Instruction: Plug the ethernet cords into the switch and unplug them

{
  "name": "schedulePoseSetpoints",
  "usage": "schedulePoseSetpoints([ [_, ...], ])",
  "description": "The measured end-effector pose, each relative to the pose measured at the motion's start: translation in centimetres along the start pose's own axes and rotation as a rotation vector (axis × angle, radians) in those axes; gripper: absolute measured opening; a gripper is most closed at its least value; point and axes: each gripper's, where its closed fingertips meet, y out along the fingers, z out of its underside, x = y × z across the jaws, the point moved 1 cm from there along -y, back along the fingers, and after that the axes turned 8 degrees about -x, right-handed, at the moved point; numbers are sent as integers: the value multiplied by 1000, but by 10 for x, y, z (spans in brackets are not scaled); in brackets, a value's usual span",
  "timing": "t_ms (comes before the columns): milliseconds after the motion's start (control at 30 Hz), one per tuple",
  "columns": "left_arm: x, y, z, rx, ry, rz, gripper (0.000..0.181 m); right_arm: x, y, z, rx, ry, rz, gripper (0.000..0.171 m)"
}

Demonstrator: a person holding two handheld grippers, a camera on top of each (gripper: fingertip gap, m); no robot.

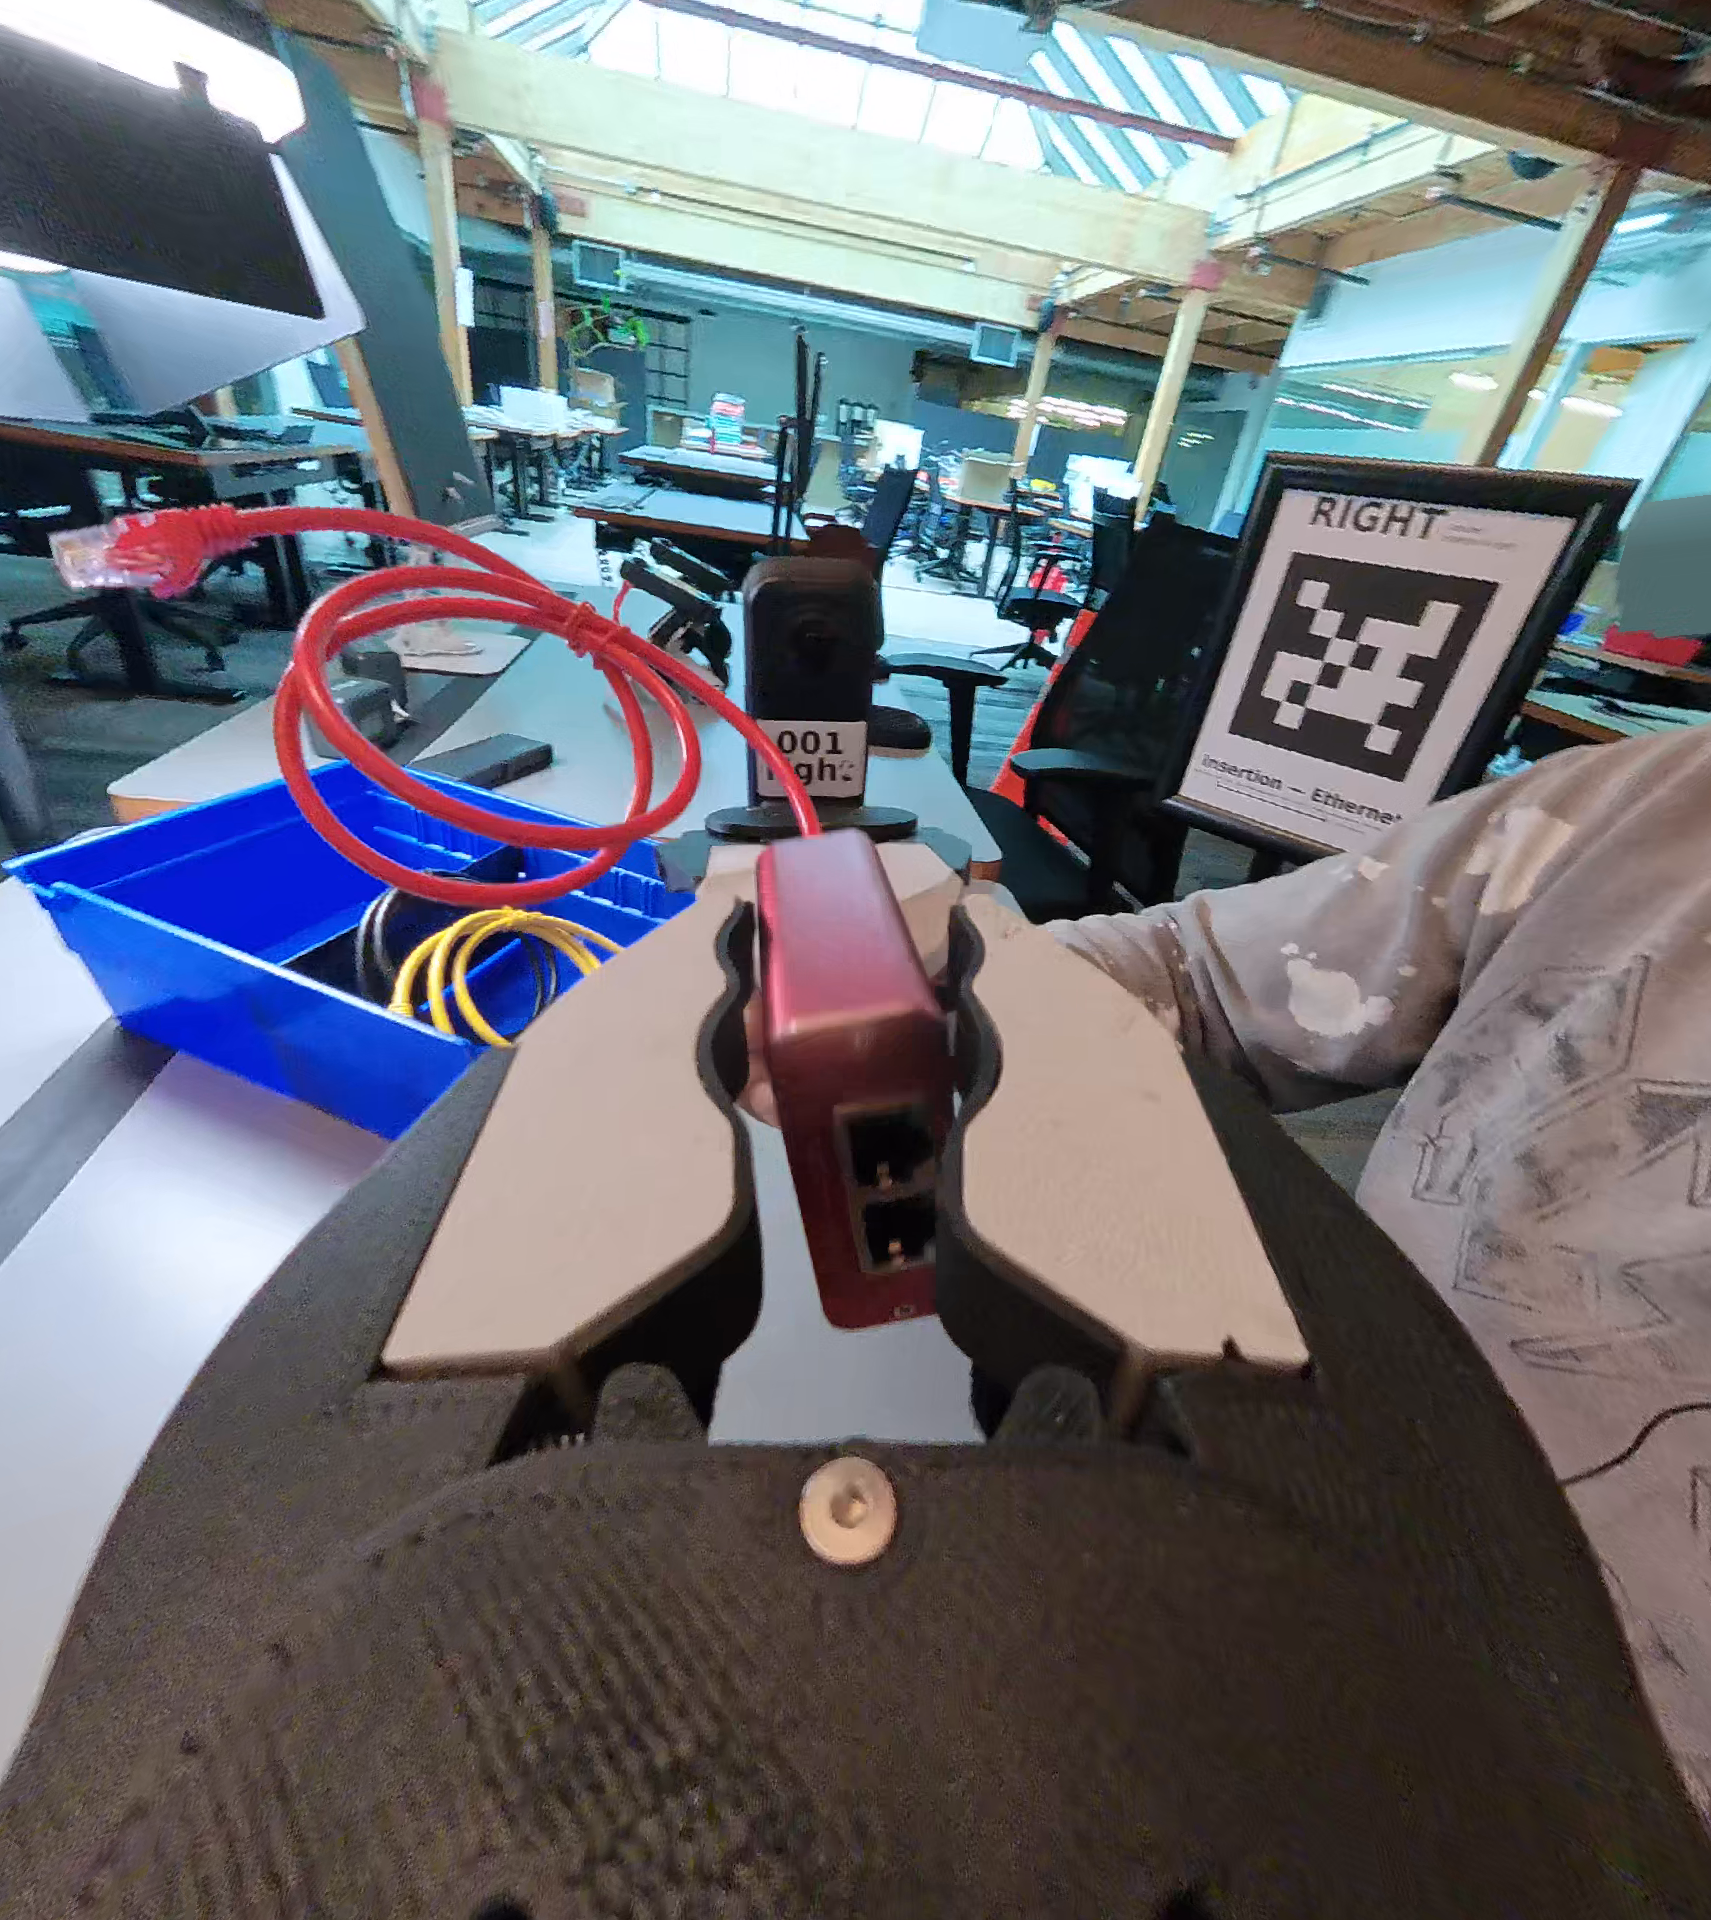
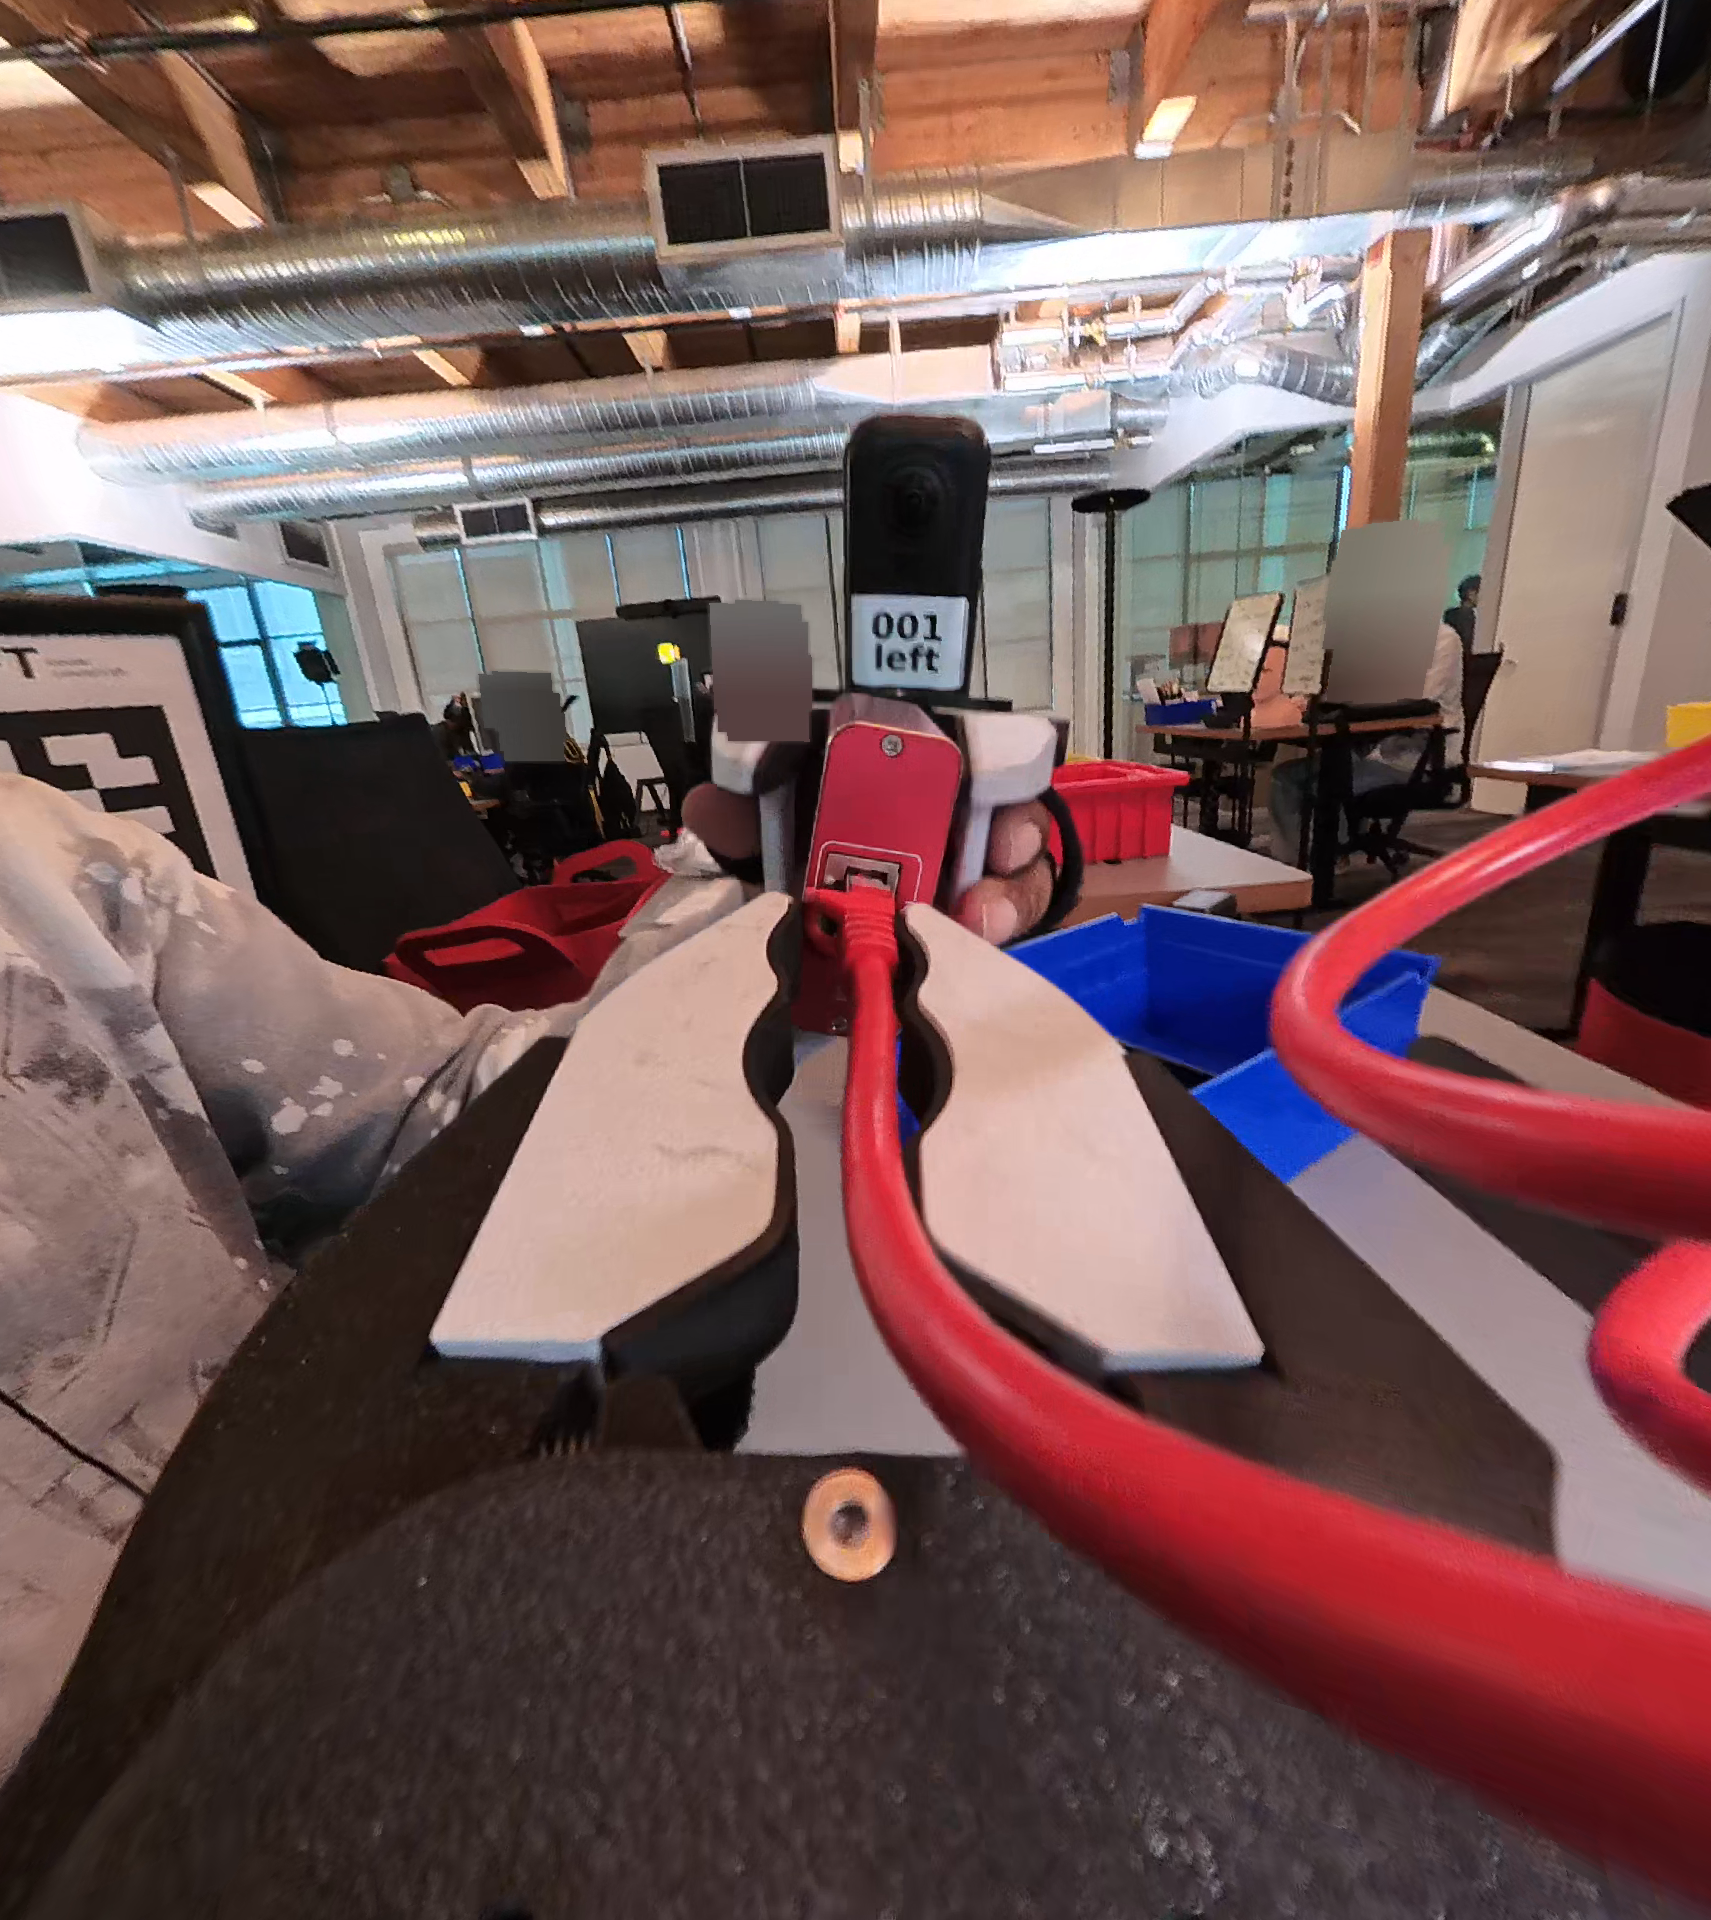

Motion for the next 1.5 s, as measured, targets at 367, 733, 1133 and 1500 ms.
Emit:
schedulePoseSetpoints([
  [367,-5,10,15,125,122,-30,31,6,0,-1,97,-126,13,15],
  [733,-2,9,18,147,117,-38,30,6,-4,-1,151,-162,17,15],
  [1133,-1,8,17,159,164,-62,31,2,-3,-1,247,-245,65,14],
  [1500,14,4,13,189,298,-217,30,-18,0,0,221,-280,197,16],
])
